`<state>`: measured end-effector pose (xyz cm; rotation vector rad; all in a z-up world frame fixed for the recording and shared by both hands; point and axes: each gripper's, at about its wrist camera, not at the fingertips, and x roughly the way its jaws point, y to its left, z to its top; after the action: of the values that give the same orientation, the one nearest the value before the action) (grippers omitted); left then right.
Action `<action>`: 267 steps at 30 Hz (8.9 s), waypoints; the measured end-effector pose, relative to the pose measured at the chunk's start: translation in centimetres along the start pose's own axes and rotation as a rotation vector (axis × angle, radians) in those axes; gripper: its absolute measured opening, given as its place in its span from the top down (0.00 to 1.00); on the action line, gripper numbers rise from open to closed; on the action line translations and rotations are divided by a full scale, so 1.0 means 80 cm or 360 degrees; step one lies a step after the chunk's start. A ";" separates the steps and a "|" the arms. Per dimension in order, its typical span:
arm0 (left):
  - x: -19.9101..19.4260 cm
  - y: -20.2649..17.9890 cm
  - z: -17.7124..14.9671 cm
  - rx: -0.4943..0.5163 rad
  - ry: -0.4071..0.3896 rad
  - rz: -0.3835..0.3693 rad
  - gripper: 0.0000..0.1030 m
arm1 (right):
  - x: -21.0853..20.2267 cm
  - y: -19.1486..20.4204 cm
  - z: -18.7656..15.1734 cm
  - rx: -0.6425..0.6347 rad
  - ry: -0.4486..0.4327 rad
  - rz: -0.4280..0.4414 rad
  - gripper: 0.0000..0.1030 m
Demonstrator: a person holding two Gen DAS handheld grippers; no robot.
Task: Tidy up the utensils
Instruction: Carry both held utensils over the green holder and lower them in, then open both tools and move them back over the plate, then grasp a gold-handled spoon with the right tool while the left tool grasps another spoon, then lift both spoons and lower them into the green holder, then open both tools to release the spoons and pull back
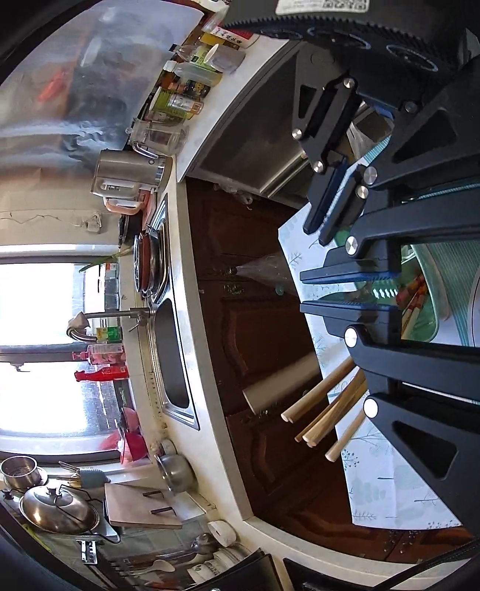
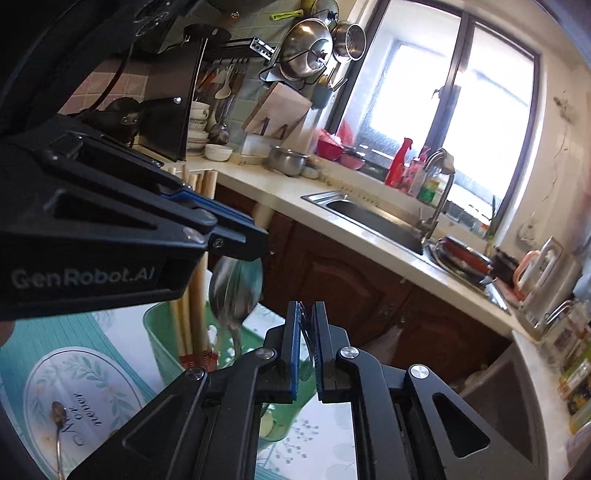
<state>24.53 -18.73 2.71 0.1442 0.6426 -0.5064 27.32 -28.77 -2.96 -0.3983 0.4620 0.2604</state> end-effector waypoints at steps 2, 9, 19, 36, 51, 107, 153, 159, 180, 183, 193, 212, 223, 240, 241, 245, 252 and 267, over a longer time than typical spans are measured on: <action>-0.004 0.001 0.001 -0.0003 -0.0005 -0.0012 0.92 | 0.004 0.002 0.001 0.0016 0.0002 0.0028 0.94; -0.023 -0.001 0.003 0.0002 -0.0037 -0.0048 0.89 | 0.009 -0.007 0.006 0.0182 0.0030 0.0144 0.93; -0.076 0.005 -0.015 -0.0080 -0.0025 -0.0090 0.85 | -0.016 -0.020 -0.025 0.0384 0.0120 0.0185 0.93; -0.130 0.060 -0.187 -0.0418 0.0496 -0.0015 0.70 | -0.117 0.051 -0.139 0.0777 0.0433 0.0404 0.91; -0.091 0.085 -0.341 -0.0993 0.0941 -0.0272 0.57 | -0.134 0.180 -0.188 0.0699 0.0777 0.0727 0.87; -0.077 0.092 -0.315 -0.0879 0.1019 -0.0477 0.57 | -0.067 0.174 -0.156 0.0810 0.1350 0.0719 0.97; 0.101 -0.001 -0.254 -0.0902 0.1653 0.0235 0.90 | -0.131 0.002 -0.268 0.1365 0.1110 0.0626 0.97; 0.107 -0.010 -0.251 -0.0832 0.1661 0.0199 0.96 | -0.128 0.002 -0.270 0.1379 0.1113 0.0633 0.97; -0.030 -0.045 -0.186 -0.0461 0.0706 -0.0019 0.97 | -0.118 0.015 -0.209 0.1201 0.0759 0.0579 0.97; -0.052 -0.047 -0.167 -0.0403 0.0605 -0.0028 0.97 | -0.118 0.008 -0.192 0.1172 0.0698 0.0565 0.97; -0.120 -0.056 -0.068 -0.0288 0.0268 -0.0085 0.97 | -0.112 -0.042 -0.115 0.1102 0.0437 0.0492 0.97; -0.042 -0.030 0.014 -0.0213 0.0202 -0.0035 0.97 | -0.061 -0.138 -0.012 0.1050 -0.0109 0.0456 0.97; 0.017 -0.023 -0.024 -0.0203 0.0350 -0.0055 0.97 | 0.013 -0.104 -0.041 0.0855 -0.0132 0.0450 0.96; 0.034 -0.012 -0.057 -0.0272 0.0529 -0.0082 0.97 | 0.040 -0.035 -0.109 0.0755 0.0018 0.0489 0.83; 0.032 -0.012 -0.057 -0.0278 0.0537 -0.0089 0.97 | 0.033 -0.035 -0.111 0.0761 0.0025 0.0487 0.83; 0.015 -0.011 -0.065 -0.0299 0.0565 -0.0091 0.96 | 0.012 -0.032 -0.116 0.0786 0.0083 0.0469 0.83; -0.021 -0.003 -0.117 -0.0359 0.0643 0.0005 0.94 | -0.033 -0.012 -0.131 0.0883 0.0282 0.0481 0.73; -0.125 0.015 -0.239 -0.0493 0.0748 0.0248 0.62 | -0.148 0.081 -0.183 0.1093 0.0774 0.0456 0.67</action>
<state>8.06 -8.22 -6.45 0.0175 1.1508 -0.2144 9.39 -31.06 -11.37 0.2926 1.0475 0.2637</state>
